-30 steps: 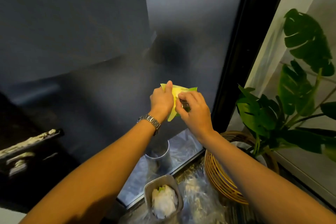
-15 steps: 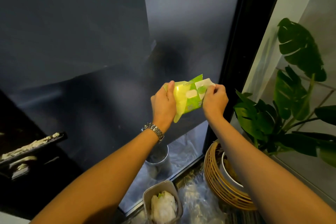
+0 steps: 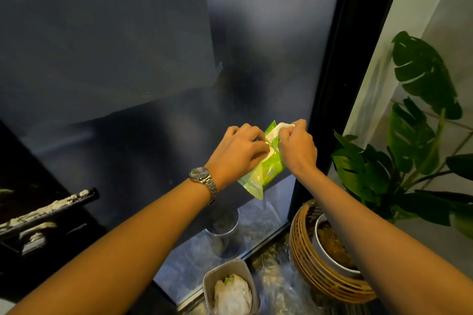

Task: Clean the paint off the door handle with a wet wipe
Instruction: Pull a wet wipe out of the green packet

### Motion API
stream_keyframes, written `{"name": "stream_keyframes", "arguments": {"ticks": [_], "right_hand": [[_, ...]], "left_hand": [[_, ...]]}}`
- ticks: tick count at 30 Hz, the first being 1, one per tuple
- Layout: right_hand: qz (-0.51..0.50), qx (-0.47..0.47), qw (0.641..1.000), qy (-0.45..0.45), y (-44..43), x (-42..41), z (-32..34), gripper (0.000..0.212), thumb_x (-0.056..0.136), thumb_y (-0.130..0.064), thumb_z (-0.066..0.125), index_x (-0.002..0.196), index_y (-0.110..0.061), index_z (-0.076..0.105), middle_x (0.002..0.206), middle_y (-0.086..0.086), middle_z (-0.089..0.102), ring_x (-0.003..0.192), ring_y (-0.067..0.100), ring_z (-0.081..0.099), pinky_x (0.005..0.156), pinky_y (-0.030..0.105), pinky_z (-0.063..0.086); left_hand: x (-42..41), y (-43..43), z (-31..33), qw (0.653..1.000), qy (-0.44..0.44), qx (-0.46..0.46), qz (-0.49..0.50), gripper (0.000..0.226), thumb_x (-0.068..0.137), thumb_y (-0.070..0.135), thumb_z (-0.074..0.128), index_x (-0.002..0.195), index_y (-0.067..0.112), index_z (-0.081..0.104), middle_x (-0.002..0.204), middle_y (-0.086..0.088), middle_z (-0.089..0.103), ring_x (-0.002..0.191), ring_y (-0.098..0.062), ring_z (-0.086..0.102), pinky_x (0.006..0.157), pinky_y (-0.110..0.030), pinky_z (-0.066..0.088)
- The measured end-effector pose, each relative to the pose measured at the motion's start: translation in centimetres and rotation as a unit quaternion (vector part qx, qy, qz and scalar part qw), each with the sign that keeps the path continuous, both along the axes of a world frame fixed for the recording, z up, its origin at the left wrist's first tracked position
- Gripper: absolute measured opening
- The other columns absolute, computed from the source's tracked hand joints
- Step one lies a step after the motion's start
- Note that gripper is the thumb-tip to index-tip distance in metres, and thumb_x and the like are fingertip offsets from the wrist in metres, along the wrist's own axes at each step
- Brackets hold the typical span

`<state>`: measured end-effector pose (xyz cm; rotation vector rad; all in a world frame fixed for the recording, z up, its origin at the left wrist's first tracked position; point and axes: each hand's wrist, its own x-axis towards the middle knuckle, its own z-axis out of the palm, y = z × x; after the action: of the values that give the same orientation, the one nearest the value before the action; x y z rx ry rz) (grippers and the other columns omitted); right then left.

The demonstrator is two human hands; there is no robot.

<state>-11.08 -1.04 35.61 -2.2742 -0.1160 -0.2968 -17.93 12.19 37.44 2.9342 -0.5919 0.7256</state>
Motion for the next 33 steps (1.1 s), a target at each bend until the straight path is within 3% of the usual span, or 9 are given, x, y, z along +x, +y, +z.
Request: {"name": "stream_keyframes", "arguments": {"ticks": [12,18,23,25,28,31,33], "right_hand": [[0.03,-0.029,0.999,0.007,0.2,-0.7,-0.1,0.02,0.096,-0.022,0.033,0.103,-0.005,0.042,0.079,0.007,0.053,0.07,0.027,0.052,0.06,0.034,0.037],[0.04,-0.022,0.999,0.006,0.3,-0.7,-0.2,0.022,0.095,-0.023,0.034,0.104,-0.005,0.043,0.08,0.008,0.053,0.071,0.027,0.052,0.061,0.035,0.037],[0.028,-0.022,0.999,0.009,0.2,-0.4,-0.3,0.021,0.095,-0.023,0.033,0.102,-0.006,0.043,0.079,0.008,0.054,0.07,0.028,0.053,0.061,0.035,0.038],[0.025,-0.025,0.999,0.013,0.1,-0.4,-0.3,0.021,0.095,-0.023,0.033,0.102,-0.005,0.043,0.079,0.008,0.054,0.07,0.027,0.052,0.06,0.035,0.037],[0.031,-0.028,0.999,0.013,0.3,-0.3,-0.3,0.023,0.095,-0.024,0.033,0.103,-0.005,0.044,0.079,0.009,0.054,0.07,0.027,0.053,0.059,0.035,0.037],[0.033,-0.027,0.999,0.014,0.4,-0.3,-0.3,0.022,0.095,-0.024,0.033,0.103,-0.005,0.043,0.079,0.009,0.054,0.069,0.027,0.053,0.057,0.033,0.036],[0.036,-0.027,0.999,0.013,0.5,-0.3,-0.2,0.022,0.095,-0.024,0.033,0.102,-0.006,0.043,0.079,0.008,0.054,0.067,0.026,0.051,0.056,0.032,0.035]], "left_hand": [[0.6,-0.5,-0.2,0.992,-0.04,0.119,-0.008,0.023,0.081,0.03,0.053,0.071,0.016,0.068,0.069,-0.001,0.064,0.065,-0.016,0.055,0.059,-0.03,0.042],[0.8,-0.8,-0.2,0.983,0.024,0.178,0.026,0.034,0.095,0.03,0.032,0.105,0.006,0.056,0.104,-0.01,0.059,0.092,-0.022,0.049,0.078,-0.033,0.036],[0.7,-0.1,-0.4,0.985,-0.014,0.171,-0.013,0.039,0.086,0.035,0.033,0.075,0.017,0.066,0.072,0.001,0.066,0.063,-0.013,0.056,0.052,-0.024,0.041],[0.8,0.3,-0.8,0.986,-0.022,0.165,-0.027,0.043,0.084,0.039,0.03,0.075,0.02,0.068,0.072,0.004,0.066,0.062,-0.012,0.058,0.051,-0.022,0.042],[0.9,0.3,-0.8,0.986,-0.034,0.158,-0.035,0.037,0.084,0.037,0.037,0.073,0.02,0.069,0.07,0.004,0.066,0.061,-0.012,0.057,0.049,-0.022,0.041],[0.9,0.0,-0.9,0.987,-0.046,0.147,-0.042,0.017,0.077,0.031,0.065,0.068,0.016,0.067,0.066,0.001,0.065,0.058,-0.013,0.056,0.048,-0.022,0.04],[0.9,-0.2,-0.8,0.988,-0.036,0.149,-0.025,0.018,0.073,0.029,0.07,0.066,0.014,0.064,0.064,-0.001,0.063,0.057,-0.014,0.054,0.048,-0.023,0.039]]}}
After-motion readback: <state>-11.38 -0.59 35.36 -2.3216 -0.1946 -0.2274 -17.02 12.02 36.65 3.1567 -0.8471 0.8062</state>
